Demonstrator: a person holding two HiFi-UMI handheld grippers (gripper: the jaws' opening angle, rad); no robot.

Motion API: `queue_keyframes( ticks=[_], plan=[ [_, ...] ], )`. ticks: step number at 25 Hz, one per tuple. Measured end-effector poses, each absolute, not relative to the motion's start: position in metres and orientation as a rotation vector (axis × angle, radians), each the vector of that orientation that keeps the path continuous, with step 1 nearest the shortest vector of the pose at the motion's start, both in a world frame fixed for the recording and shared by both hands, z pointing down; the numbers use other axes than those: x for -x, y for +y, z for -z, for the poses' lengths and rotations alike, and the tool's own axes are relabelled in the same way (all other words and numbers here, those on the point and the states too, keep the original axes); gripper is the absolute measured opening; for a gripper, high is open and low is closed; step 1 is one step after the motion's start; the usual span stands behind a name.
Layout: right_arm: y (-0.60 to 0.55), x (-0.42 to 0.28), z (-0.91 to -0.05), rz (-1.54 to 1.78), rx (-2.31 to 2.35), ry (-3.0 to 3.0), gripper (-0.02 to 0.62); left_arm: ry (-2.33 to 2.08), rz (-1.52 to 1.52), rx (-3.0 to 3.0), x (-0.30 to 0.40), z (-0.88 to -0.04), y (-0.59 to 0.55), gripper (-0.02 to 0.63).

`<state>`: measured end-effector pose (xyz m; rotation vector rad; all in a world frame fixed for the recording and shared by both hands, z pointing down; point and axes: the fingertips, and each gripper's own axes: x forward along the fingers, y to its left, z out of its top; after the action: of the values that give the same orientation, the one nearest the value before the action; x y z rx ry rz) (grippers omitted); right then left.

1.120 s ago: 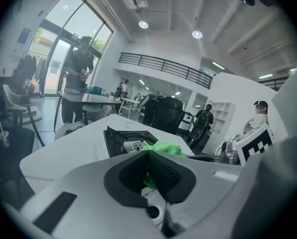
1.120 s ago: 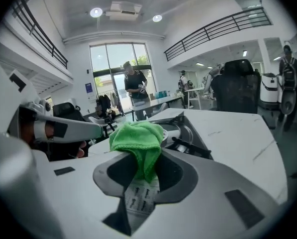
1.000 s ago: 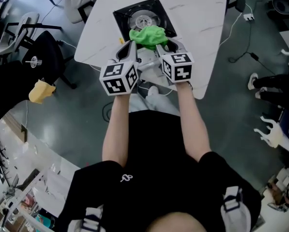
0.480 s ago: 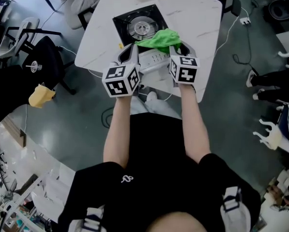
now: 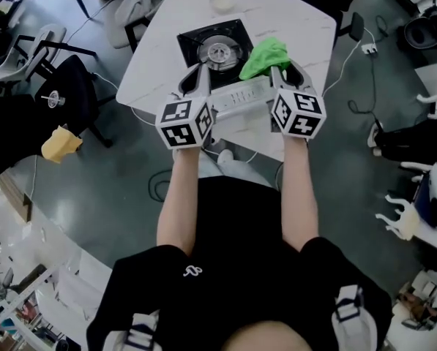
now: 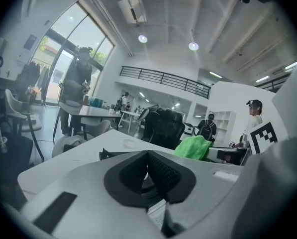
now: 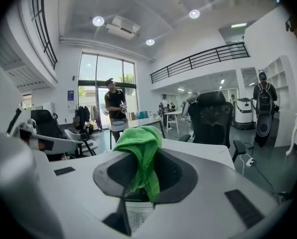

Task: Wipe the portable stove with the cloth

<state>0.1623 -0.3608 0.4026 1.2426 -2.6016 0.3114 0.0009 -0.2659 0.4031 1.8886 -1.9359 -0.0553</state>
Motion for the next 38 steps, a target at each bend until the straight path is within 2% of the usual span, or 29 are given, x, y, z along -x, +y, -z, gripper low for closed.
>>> queue_keyframes(
  ticks=[19,38],
  plan=[
    [-0.37,-0.167,-0.273,-0.151,-1.239,-2.963,0.083,-2.071,0.211,-2.12,-0.012,-0.288,-0.303,0.0],
    [-0.395,-0.183,-0.269,-0.134,-1.297,-2.916,0.078,-2.009,0.093,-2.226,-0.043,-0.283,-0.326,0.0]
  ],
)
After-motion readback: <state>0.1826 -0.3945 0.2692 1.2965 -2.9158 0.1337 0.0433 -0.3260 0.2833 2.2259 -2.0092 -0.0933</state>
